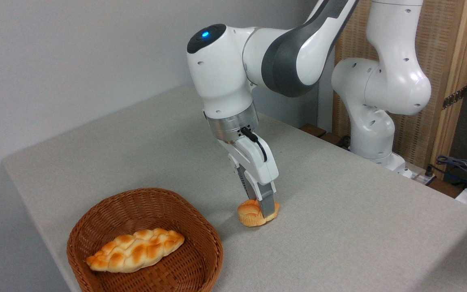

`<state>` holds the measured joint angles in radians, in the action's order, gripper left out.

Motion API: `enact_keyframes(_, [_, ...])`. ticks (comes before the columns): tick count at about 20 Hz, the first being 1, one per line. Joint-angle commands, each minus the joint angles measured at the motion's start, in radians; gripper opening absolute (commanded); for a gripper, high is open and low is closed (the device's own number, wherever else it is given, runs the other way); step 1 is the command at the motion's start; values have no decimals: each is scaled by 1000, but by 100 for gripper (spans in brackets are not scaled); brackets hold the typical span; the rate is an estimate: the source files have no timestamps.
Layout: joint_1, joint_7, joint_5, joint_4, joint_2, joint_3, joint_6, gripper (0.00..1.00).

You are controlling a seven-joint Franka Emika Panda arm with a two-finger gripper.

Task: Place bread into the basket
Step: 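Lift the bun and carry it over the wicker basket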

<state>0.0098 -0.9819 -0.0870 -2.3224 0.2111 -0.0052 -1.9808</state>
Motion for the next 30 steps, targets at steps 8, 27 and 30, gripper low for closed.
enact_keyframes(8, [-5, -6, 94, 315, -41, 11, 282, 29])
enact_keyframes(27, [2, 241, 150, 808, -478, -70, 94, 100])
enact_keyframes(30, [6, 236, 150, 808, -484, -78, 94, 100])
